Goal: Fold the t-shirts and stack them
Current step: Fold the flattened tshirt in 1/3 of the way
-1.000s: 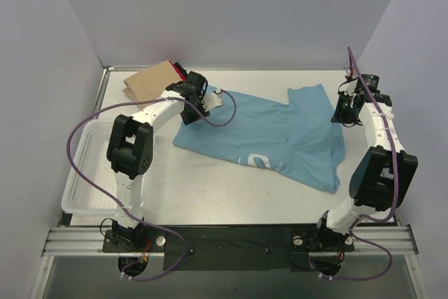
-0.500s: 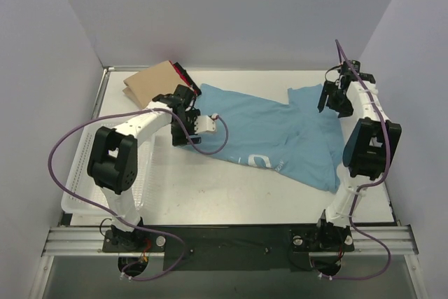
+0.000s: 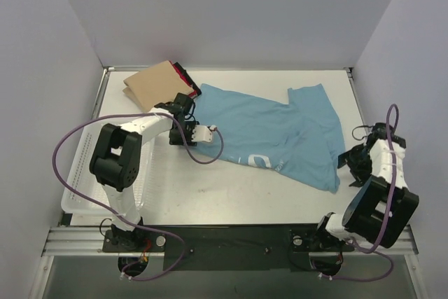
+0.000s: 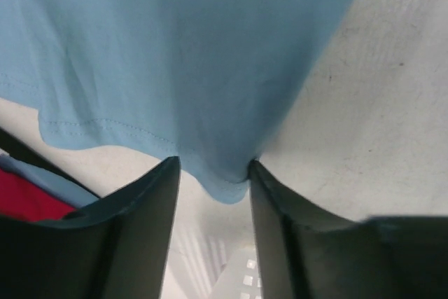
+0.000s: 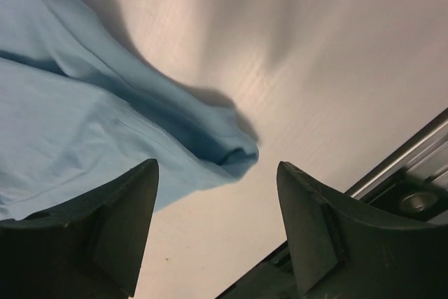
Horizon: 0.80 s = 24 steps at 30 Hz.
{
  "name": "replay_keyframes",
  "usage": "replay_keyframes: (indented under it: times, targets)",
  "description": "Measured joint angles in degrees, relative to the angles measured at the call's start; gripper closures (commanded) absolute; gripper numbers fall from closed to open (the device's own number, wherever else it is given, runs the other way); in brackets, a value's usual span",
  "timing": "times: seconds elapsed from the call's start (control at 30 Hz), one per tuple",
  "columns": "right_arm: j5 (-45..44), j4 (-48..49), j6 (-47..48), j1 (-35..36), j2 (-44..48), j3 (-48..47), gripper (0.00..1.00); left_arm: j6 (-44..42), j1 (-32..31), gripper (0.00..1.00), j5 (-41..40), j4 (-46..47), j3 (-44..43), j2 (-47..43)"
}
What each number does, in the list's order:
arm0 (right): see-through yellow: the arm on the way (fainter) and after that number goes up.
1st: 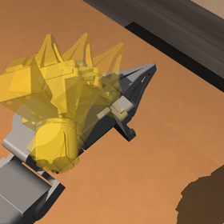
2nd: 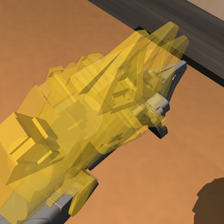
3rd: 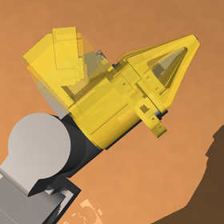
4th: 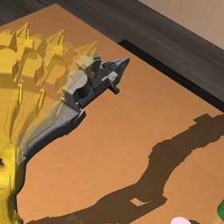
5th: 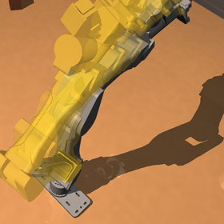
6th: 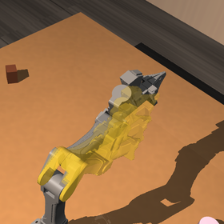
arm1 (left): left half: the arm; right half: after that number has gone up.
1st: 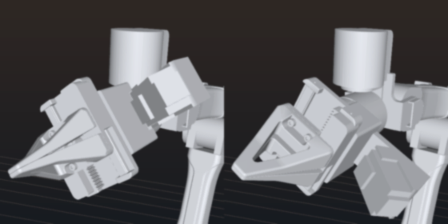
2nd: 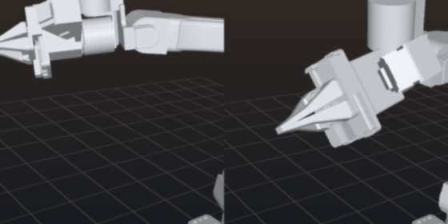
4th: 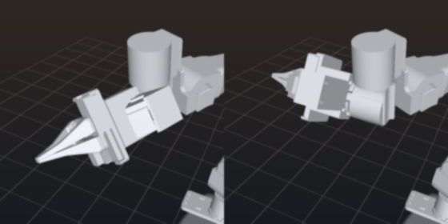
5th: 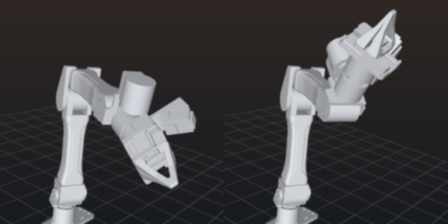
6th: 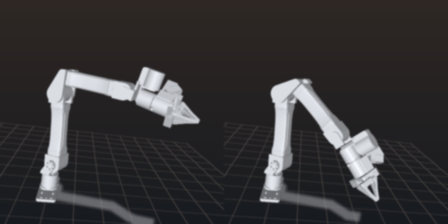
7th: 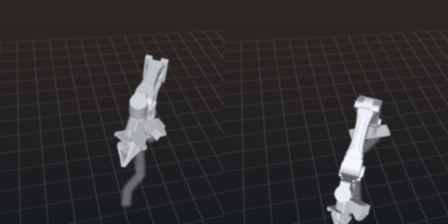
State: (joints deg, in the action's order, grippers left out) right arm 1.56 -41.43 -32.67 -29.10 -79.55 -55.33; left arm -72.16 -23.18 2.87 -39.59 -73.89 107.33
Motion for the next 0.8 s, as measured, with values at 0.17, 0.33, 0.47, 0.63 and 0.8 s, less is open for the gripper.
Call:
replay_keyframes:
  times: [0.17, 0.33, 0.47, 0.63, 0.8]
  targets:
    - [3.34, 2.93, -9.31, 0.28, 6.45, 13.49, 0.38, 0.55, 0.9, 0.81, 1.05, -0.02, 0.22, 1.38]
    - [4.26, 8.07, -16.81, 0.31, 6.12, 19.41, 0.63, 2.19, 2.32, 1.0, 3.41, -0.42, 0.2, 1.44]
    - [4.07, 10.47, -20.33, 0.17, 3.06, 20.44, 0.93, 3.72, 2.67, 1.0, 3.69, -0.37, 0.17, 1.46]
    - [3.39, 11.13, -20.79, -1.75, -0.42, 17.11, 1.0, 5.49, 2.78, 1.0, 3.72, -1.75, 0.02, 1.53]
    - [1.4, 10.14, -17.14, -3.48, -5.6, 12.02, 1.0, 7.63, 2.64, 1.0, 6.05, -7.78, -0.42, 1.44]
